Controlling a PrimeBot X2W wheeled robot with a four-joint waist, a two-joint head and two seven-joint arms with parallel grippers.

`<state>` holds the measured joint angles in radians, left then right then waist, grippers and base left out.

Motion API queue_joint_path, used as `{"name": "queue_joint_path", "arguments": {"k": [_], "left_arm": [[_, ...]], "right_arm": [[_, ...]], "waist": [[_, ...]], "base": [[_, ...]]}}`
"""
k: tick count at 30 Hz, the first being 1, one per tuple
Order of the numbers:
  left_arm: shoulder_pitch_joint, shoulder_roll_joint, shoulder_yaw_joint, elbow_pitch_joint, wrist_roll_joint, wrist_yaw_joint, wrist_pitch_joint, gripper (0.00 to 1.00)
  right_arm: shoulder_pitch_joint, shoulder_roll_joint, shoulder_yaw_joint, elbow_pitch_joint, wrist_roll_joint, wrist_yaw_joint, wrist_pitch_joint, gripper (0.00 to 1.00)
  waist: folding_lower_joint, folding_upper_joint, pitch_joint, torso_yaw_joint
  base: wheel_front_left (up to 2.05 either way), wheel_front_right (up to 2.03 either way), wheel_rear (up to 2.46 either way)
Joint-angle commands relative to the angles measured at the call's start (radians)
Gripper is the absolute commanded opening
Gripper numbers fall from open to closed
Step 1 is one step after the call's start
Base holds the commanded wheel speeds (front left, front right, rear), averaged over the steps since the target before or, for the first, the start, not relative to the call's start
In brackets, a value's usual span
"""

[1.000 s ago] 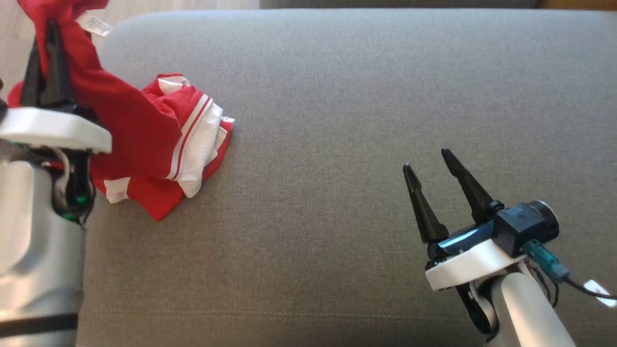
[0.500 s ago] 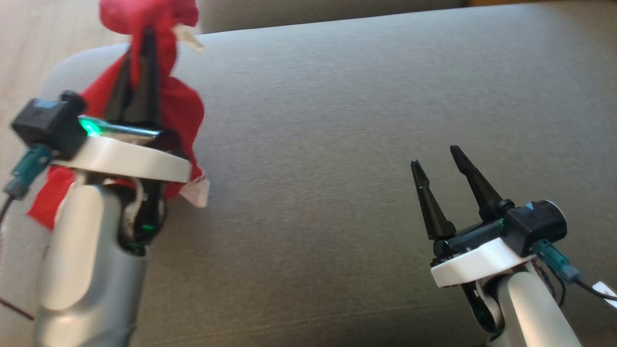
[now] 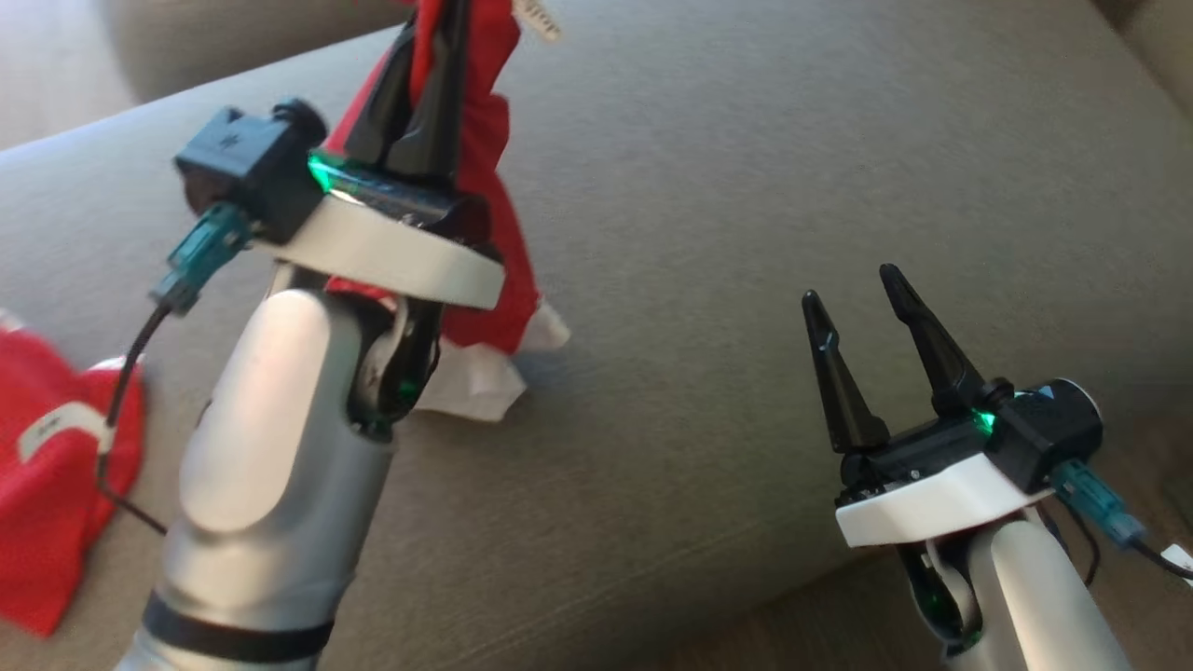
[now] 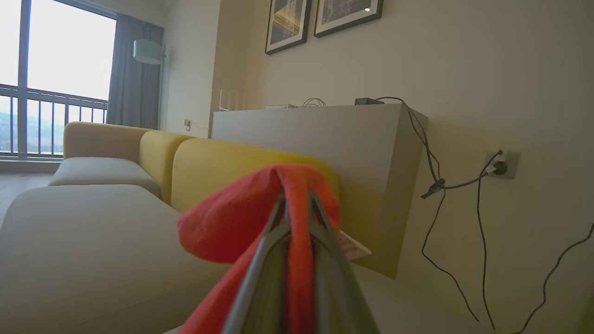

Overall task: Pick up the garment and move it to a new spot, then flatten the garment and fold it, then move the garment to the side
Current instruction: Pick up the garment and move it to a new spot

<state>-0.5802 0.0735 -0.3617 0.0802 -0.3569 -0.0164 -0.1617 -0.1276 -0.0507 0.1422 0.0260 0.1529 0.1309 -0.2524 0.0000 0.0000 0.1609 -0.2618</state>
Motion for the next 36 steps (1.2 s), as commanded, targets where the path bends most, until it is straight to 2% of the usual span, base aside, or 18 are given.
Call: {"name": "queue_joint_path", "arguments": {"k": [1, 6, 8, 12, 16, 23, 24, 31, 36], "left_arm": [[-0.059, 0.007, 0.019, -0.012, 0.012, 0.007, -0.011, 0.0], [-0.119, -0.007, -0.008, 0.097, 0.024, 0.027, -0.033, 0.0], [-0.132, -0.011, -0.028, 0.173, 0.023, 0.031, -0.019, 1.0], [-0.146, -0.018, -0.077, 0.289, 0.0, 0.009, -0.016, 1.0], [-0.146, -0.021, -0.099, 0.334, -0.015, 0.008, -0.046, 1.0], [-0.071, 0.033, -0.047, 0.315, -0.031, 0.022, -0.087, 1.0], [-0.071, 0.033, -0.047, 0.315, -0.031, 0.022, -0.087, 1.0], [0.131, 0.111, 0.006, 0.209, -0.037, 0.034, -0.098, 1.0], [0.297, 0.114, 0.046, 0.122, -0.043, 0.024, -0.1, 1.0]], "right_arm": [[-0.016, 0.001, 0.029, -0.041, 0.009, 0.0, -0.009, 1.0], [-0.014, 0.001, 0.034, -0.052, 0.023, 0.0, -0.009, 1.0], [-0.014, 0.001, 0.036, -0.055, 0.028, 0.0, -0.009, 1.0], [-0.011, 0.001, 0.046, -0.06, 0.035, 0.0, -0.009, 1.0], [-0.004, 0.001, 0.024, -0.067, 0.037, 0.0, -0.009, 1.0], [-0.003, 0.001, 0.002, -0.062, 0.017, 0.0, -0.009, 1.0], [-0.003, 0.001, 0.002, -0.062, 0.017, 0.0, -0.009, 1.0], [0.004, 0.001, -0.019, -0.042, -0.024, 0.0, -0.009, 1.0], [0.029, 0.001, -0.044, -0.024, -0.051, 0.0, -0.009, 1.0]], "waist": [[0.0, 0.0, 0.04, -0.084], [0.0, 0.0, 0.066, -0.157], [0.0, 0.0, 0.073, -0.176], [0.0, 0.0, 0.08, -0.199], [0.0, 0.0, 0.078, -0.177], [0.0, 0.0, 0.035, -0.04], [0.0, 0.0, 0.035, -0.04], [0.0, 0.0, -0.019, 0.105], [0.0, 0.0, -0.053, 0.196]], "base": [[0.0, 0.0, 0.0], [0.0, 0.0, 0.0], [0.0, 0.0, 0.0], [0.0, 0.0, 0.0], [0.0, 0.0, 0.0], [0.0, 0.0, 0.0], [0.0, 0.0, 0.0], [0.0, 0.0, 0.0], [0.0, 0.0, 0.0]]}}
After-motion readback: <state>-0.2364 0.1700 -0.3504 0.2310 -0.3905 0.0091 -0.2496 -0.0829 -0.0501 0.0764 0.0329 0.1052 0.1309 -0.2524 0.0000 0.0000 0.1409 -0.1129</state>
